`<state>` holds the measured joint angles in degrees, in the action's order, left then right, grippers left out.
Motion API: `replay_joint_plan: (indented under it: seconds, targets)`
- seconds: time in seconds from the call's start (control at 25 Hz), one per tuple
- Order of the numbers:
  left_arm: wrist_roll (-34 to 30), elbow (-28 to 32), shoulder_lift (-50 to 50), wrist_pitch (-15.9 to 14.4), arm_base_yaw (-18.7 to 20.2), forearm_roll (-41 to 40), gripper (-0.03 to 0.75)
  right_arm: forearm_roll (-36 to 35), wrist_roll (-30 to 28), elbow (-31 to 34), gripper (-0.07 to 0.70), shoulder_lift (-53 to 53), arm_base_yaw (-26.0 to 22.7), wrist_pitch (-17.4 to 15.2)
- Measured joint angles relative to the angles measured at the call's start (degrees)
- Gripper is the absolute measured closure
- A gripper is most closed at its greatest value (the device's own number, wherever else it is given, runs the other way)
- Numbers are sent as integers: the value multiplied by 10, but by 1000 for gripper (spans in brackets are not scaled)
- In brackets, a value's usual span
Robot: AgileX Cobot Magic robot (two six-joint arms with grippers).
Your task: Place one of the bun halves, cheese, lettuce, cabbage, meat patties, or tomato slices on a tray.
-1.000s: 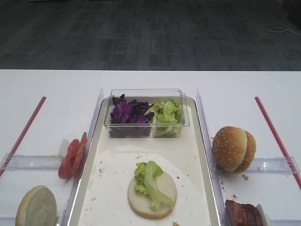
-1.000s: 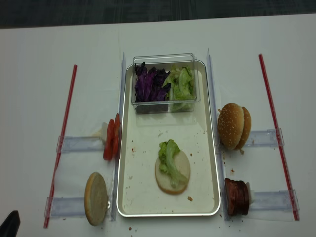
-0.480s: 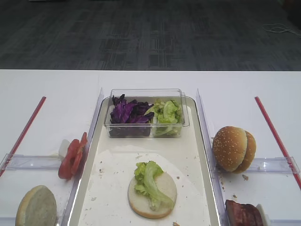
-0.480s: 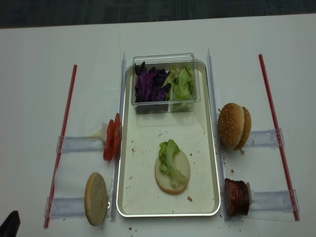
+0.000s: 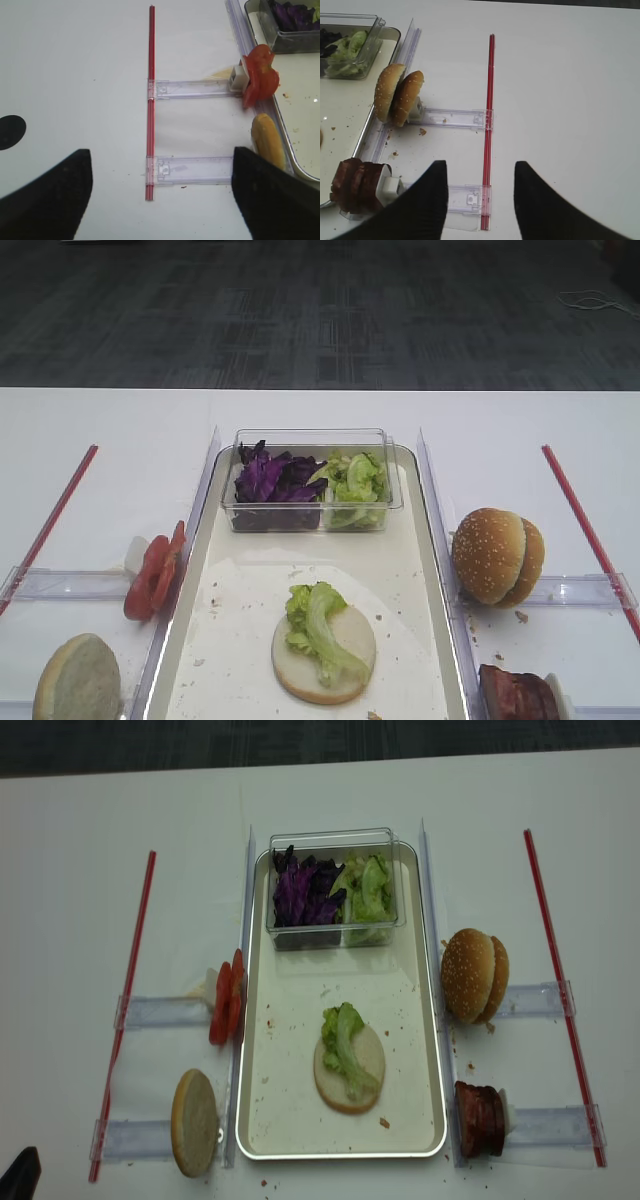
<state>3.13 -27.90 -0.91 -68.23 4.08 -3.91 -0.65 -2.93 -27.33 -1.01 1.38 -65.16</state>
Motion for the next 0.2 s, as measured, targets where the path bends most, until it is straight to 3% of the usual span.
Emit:
replay_joint_plan:
  seconds: [0.2]
  targets:
    - [0,0,0,0,0,0,177,0,0,0,328,0,0,0]
